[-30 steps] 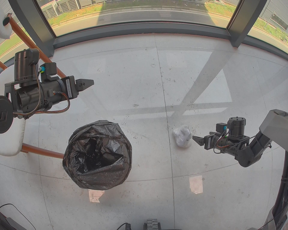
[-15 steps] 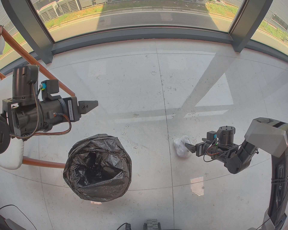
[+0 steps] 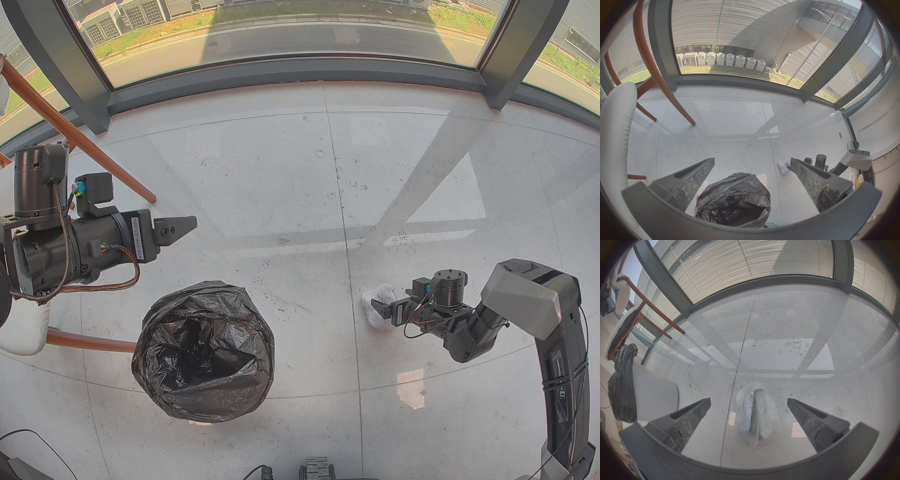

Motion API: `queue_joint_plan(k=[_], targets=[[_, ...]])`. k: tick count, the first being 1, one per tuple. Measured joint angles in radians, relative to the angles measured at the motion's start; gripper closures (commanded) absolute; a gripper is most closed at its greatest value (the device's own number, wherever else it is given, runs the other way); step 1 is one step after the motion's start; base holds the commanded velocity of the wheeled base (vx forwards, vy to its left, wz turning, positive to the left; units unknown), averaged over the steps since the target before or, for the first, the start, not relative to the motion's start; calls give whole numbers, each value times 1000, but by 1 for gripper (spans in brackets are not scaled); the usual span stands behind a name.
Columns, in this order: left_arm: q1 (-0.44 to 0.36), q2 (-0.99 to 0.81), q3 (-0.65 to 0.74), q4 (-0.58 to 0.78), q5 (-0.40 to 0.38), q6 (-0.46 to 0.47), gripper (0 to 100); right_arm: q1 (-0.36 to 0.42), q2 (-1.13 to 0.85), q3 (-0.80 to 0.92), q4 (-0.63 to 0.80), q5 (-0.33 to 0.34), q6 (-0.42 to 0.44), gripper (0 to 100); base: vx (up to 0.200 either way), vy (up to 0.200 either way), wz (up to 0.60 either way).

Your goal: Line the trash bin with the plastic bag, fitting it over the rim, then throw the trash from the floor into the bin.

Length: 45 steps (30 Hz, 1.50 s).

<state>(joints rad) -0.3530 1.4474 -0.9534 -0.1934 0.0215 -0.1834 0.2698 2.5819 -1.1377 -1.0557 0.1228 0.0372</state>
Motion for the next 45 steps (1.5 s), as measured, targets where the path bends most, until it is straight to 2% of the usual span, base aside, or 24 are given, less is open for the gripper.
queue_joint_plan(k=[7, 15, 21, 29, 34, 38, 42, 45], targets=[[0, -3, 0, 1, 19, 0, 0, 1, 75, -106, 52, -8, 0, 100, 0, 0, 0], [0, -17, 21, 1, 25, 2, 0, -12, 54, -99, 42, -6, 9, 100, 0, 0, 0], [0, -40, 51, 0, 25, 5, 0, -24, -71, -19, 41, 4, 32, 100, 0, 0, 0], [0, -62, 97, -29, 23, 45, 0, 12, -368, 198, 47, 10, 129, 100, 0, 0, 0], [0, -70, 126, -64, 22, 86, 0, 91, -596, 364, 56, 10, 215, 100, 0, 200, 0], [1, -75, 145, -109, 20, 122, 0, 216, -772, 495, 98, 8, 289, 100, 0, 200, 0], [1, -77, 154, -142, 15, 160, 0, 327, -881, 573, 139, -3, 329, 100, 0, 200, 0], [1, -79, 154, -154, 9, 179, 0, 373, -927, 599, 149, -13, 341, 100, 0, 200, 0]])
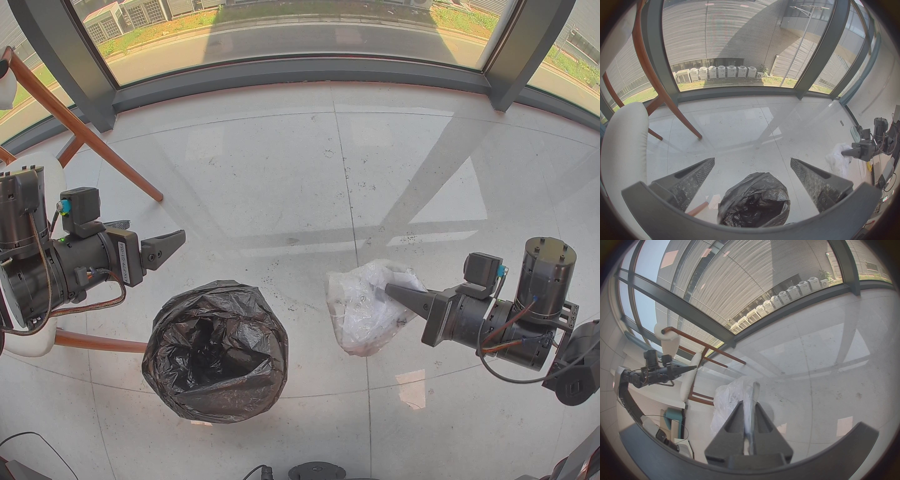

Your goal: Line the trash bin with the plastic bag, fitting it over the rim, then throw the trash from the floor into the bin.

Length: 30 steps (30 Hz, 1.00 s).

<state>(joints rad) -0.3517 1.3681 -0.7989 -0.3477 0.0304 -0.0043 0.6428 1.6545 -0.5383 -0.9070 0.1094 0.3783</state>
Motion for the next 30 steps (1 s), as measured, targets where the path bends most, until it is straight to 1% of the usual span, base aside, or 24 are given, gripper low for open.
queue_joint_plan(k=[6, 11, 16, 20, 26, 28, 29, 30], targets=[[1, -14, -4, -2, -6, 6, 0, 61, 1, -22, -3, -2, 9, 100, 0, 200, 0], [-3, -30, -6, -3, -9, 7, 0, 93, 40, -76, -7, -2, 11, 100, 0, 200, 0], [-33, -45, -3, -4, -30, 7, 0, 140, 87, -106, -8, -3, 12, 100, 0, 200, 0], [-48, -52, 0, -11, -42, 3, 0, 159, 115, -112, -9, -3, 9, 100, 0, 0, 0], [-93, -57, 33, -85, -81, -28, 0, 167, 150, -115, -8, -3, 0, 100, 0, 0, 0], [-111, -59, 50, -104, -106, -31, 0, 167, 158, -111, -8, -4, -2, 100, 0, 0, 0], [-123, -61, 60, -120, -135, -32, 0, 168, 161, -108, -8, -4, -3, 100, 0, 0, 0], [-125, -61, 62, -122, -142, -32, 0, 168, 162, -108, -8, -3, -3, 100, 0, 0, 0]])
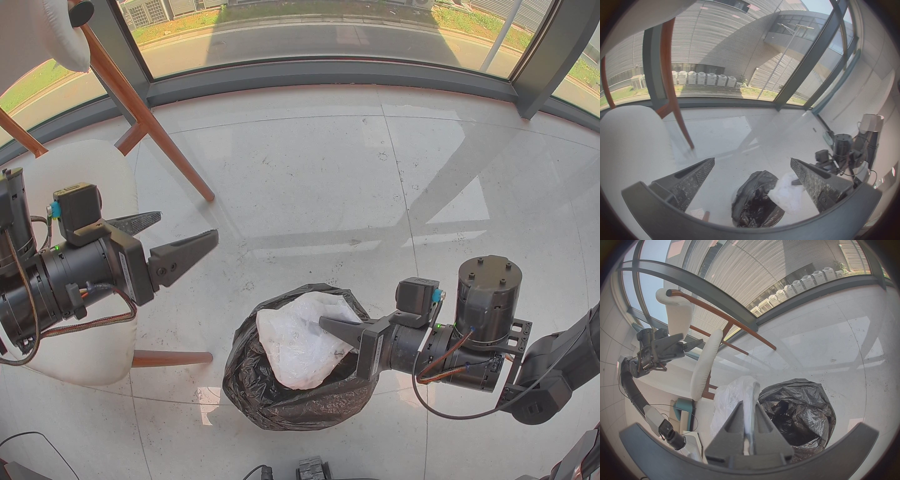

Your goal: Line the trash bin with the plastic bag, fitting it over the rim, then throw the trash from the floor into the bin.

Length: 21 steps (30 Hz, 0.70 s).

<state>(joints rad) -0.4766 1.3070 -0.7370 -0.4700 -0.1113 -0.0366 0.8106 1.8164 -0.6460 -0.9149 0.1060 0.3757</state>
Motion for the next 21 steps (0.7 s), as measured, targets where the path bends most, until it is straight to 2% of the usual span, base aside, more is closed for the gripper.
queue_joint_plan(k=[4, 8, 9, 21], targets=[[-17, -5, 32, -50, -64, 0, 0, -3, 6, 11, 1, 0, -3, 100, 0, 0, 0], [-23, -7, 51, -63, -76, 1, 0, -4, 12, 18, 2, 0, -15, 100, 0, 0, 0], [-23, -8, 54, -65, -77, 1, 0, -4, 13, 18, 2, 0, -16, 0, 0, 0, 0], [-23, -15, 80, -69, -71, 1, 0, 7, 11, 38, 0, -2, -20, 0, 0, 0, 0]])
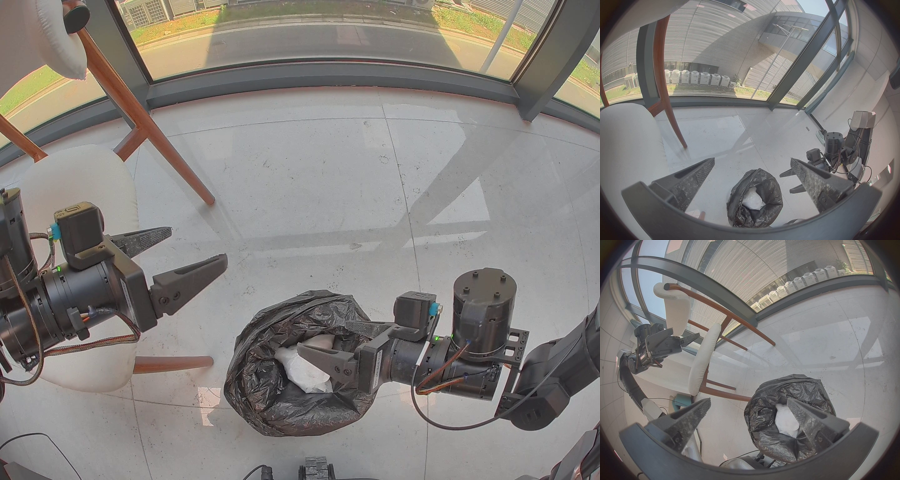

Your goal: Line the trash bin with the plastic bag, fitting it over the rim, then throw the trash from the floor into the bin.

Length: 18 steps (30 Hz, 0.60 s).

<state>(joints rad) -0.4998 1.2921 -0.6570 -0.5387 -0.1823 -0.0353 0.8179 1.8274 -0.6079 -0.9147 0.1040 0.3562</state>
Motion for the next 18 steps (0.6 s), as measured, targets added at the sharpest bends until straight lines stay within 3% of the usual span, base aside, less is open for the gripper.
queue_joint_plan(k=[8, 12, 18], targets=[[9, -23, 17, 0, 3, -8, 0, -44, -70, 57, 0, -11, -9, 0, 0, 0, 0], [37, -60, 48, 1, 3, -30, 0, -128, -132, 95, 0, -19, -10, 0, 0, 0, 0], [123, -149, 129, 8, 16, -50, 0, -330, -263, 200, 3, -19, -18, 0, 0, 0, 0]])
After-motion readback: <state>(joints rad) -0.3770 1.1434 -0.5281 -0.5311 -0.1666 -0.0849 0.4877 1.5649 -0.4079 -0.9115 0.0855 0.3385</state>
